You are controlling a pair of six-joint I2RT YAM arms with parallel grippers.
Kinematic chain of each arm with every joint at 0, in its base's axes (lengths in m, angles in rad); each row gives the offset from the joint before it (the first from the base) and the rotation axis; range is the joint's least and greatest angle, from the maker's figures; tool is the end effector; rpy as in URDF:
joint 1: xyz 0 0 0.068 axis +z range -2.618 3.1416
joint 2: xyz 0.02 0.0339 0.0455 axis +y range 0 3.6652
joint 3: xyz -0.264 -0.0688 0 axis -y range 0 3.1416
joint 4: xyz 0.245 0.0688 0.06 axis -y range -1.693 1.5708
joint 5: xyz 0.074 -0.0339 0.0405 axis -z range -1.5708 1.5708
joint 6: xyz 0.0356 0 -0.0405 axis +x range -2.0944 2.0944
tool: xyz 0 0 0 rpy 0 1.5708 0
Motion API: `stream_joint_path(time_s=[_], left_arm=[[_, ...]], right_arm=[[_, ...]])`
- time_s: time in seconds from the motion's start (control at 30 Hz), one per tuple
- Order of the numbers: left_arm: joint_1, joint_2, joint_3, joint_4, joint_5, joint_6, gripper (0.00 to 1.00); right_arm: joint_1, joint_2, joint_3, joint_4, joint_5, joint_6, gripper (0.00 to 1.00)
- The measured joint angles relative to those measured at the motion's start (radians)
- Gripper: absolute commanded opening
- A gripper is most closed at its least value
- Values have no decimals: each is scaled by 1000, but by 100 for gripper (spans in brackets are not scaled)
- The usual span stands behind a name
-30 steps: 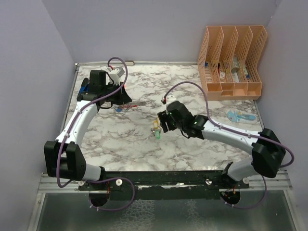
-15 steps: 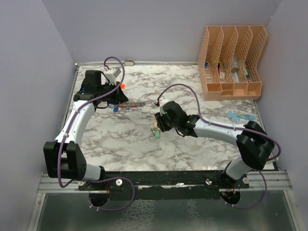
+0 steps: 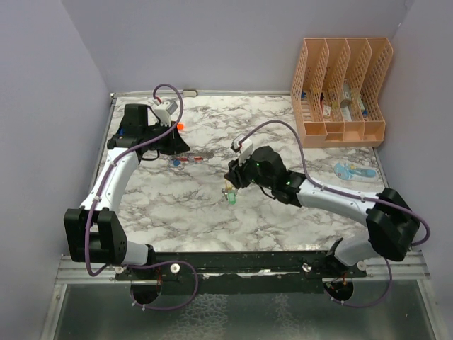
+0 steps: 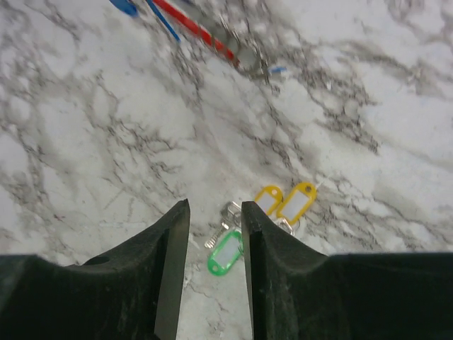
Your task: Put the keys on the keyring
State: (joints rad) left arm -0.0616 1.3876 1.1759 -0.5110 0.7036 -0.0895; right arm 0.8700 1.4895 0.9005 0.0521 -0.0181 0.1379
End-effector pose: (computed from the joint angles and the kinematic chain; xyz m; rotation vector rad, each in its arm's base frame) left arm 0.2979 -0.0415 0.3134 0.3345 2.2090 -0.8819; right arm 0.2122 0.2525 0.2344 -0.7871 2.0222 0.6129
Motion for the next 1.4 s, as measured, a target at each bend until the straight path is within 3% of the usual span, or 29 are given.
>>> stream_joint_path(time_s=[0.2,0.43,0.8,1.0,1.17,1.4], left_arm=[[1,0,-8,-5,58,29,0],[1,-1,-97,1,76,165,0],[1,-15,-306,190,-43,367,0],[0,-16,-377,142,-27,538,0],[0,-15,-384,56,-29,647,18],[-3,-15,-384,18,-40,689,26]], right_arm=[[-2,-92,-6,158,-46,-37,46],[-29,-19,113,130,-88,-60,44],[-90,-10,56,94,-151,-8,43],[-90,-6,45,87,-172,15,45],[-90,19,31,81,-190,34,46],[-90,72,30,69,-241,45,48]])
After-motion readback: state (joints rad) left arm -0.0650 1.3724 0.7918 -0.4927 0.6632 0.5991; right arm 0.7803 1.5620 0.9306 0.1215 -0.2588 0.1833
